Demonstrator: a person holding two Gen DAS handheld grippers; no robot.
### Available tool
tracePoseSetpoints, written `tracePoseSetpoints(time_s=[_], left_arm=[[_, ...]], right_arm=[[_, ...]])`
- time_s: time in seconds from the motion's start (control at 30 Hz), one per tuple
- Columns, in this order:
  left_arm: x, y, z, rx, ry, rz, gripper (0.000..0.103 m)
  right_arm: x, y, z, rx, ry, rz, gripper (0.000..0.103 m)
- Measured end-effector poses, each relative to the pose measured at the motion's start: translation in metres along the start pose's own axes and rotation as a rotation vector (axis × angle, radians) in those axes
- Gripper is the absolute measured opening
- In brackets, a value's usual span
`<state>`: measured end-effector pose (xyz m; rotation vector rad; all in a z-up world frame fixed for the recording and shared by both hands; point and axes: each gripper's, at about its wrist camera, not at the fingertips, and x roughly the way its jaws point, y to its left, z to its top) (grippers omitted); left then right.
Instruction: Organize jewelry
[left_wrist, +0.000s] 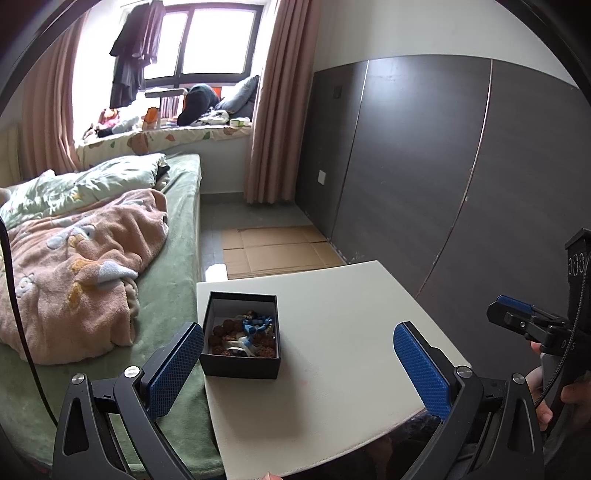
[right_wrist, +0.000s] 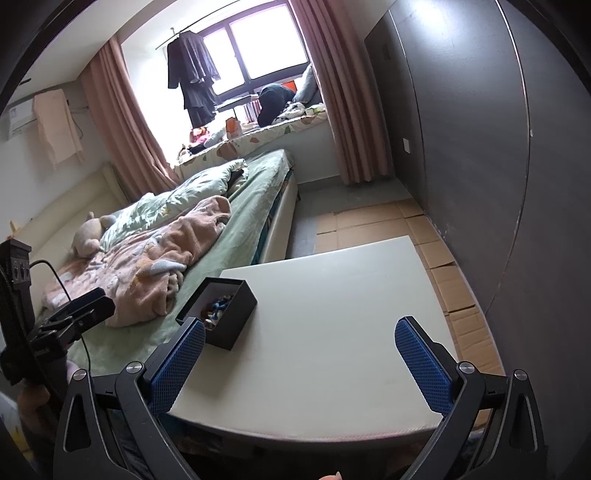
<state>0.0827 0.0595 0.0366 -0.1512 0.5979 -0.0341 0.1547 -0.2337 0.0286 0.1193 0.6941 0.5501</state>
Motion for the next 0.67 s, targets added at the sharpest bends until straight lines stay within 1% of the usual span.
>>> tracePoseSetpoints(time_s=[0.1,0.5,0.67], left_arm=[[-0.0004,0.0010,-0.0001,-0.004,0.001,0.003,0.103],[-0.0019,0.0032,-0.0035,0.021,-0.019,0.057,0.102],[0.0001,0.0057,-0.0030,0.009,-0.010,0.039,0.103]], right_arm=[[-0.0006,-0.0001,0.0000,0.005,0.000,0.003,0.103],[0.0021,0.0000,0.0018,-0.002,-0.001,0.004,0.103],[0.0044,0.0011,0.0007,-0.006,0.001,-0.003,0.103]])
